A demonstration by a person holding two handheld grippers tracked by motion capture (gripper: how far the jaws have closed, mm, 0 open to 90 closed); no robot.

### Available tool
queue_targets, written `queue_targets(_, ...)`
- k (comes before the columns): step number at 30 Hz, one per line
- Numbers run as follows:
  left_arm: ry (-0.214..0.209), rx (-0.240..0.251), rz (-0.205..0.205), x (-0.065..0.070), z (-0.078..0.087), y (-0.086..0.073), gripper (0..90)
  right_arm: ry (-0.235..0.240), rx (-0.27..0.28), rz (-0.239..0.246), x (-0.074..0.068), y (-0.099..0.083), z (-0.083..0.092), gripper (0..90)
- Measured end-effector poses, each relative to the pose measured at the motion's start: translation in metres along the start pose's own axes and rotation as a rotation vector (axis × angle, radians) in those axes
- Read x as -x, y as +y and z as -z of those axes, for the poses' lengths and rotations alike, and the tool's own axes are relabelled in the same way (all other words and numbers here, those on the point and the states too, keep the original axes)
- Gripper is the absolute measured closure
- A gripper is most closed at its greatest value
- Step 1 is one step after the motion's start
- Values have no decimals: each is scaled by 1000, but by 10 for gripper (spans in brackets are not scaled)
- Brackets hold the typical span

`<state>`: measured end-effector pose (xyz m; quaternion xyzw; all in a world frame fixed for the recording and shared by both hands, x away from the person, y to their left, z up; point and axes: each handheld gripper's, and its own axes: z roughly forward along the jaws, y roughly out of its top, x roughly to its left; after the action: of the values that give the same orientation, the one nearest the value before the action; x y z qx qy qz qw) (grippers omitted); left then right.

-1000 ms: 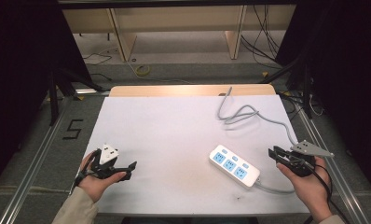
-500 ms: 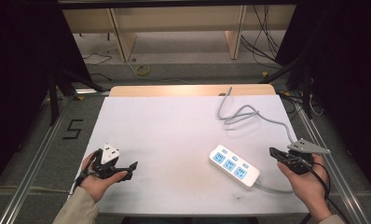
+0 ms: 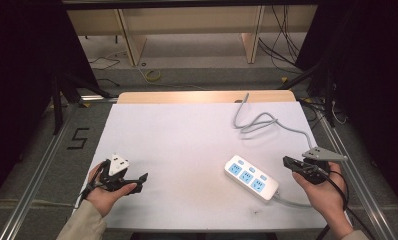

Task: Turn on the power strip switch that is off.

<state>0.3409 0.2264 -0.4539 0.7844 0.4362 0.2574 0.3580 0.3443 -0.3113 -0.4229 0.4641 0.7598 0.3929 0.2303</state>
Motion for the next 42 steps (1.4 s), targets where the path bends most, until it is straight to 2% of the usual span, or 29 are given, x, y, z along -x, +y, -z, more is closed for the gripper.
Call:
queue_targets(16, -5, -3, -5, 1, -1, 0, 161, 24, -32, 31, -10, 8, -4, 900)
queue_targets(42, -9, -3, -12, 3, -2, 1, 162, 44, -64, 63, -18, 21, -9, 900)
